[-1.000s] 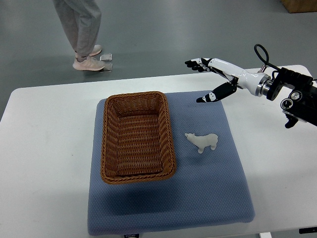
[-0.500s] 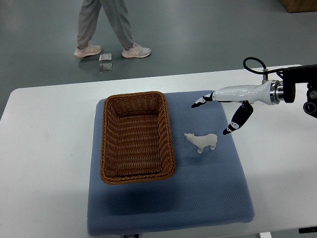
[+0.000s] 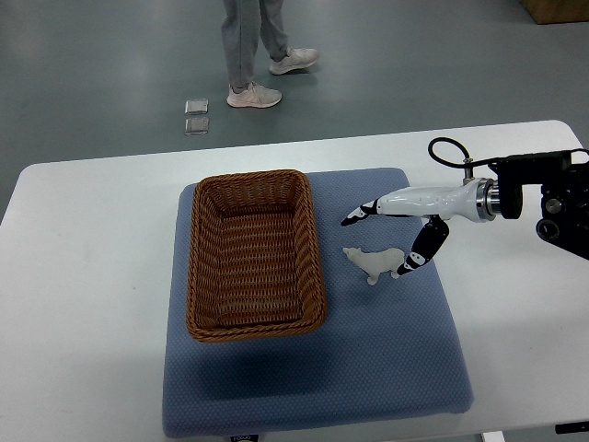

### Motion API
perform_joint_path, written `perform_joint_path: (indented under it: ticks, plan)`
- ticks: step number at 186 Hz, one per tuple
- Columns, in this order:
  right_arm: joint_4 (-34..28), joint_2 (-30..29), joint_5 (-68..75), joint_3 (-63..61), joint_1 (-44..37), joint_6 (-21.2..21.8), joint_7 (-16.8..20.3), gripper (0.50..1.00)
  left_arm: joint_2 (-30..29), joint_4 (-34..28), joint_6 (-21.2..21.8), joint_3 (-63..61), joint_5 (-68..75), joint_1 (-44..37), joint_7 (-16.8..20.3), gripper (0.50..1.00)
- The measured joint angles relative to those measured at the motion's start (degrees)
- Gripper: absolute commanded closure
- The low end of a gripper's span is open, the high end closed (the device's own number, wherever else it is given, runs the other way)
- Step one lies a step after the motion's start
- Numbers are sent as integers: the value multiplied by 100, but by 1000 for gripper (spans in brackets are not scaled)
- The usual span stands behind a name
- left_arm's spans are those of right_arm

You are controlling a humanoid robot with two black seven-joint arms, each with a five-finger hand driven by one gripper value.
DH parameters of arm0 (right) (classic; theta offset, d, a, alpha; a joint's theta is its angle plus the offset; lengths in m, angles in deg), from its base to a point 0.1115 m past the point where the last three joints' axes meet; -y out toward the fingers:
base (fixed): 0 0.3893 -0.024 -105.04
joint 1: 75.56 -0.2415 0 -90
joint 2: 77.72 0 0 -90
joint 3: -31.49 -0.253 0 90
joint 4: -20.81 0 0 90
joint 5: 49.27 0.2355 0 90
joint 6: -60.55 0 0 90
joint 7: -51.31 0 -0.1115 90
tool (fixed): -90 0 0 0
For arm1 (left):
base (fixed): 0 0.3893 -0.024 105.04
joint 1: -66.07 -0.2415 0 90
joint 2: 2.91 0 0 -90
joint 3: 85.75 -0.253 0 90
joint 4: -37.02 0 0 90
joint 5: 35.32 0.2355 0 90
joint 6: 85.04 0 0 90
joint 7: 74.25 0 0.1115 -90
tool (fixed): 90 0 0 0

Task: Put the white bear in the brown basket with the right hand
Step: 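Lower the right hand around the polar bear and close the fingers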

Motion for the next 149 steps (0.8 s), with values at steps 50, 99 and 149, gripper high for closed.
perform_joint_path:
  ticks: [50, 99, 149]
  plan:
    - [4, -60, -236, 11, 243, -244, 104, 591, 0, 0, 0, 0, -2, 0, 0, 500]
    - [60, -130, -323, 11, 321, -319, 106, 617, 0, 0, 0, 0, -2, 0, 0, 500]
    - [175, -184, -323, 3, 396, -407, 106, 681, 0, 1, 0, 0, -2, 0, -3, 500]
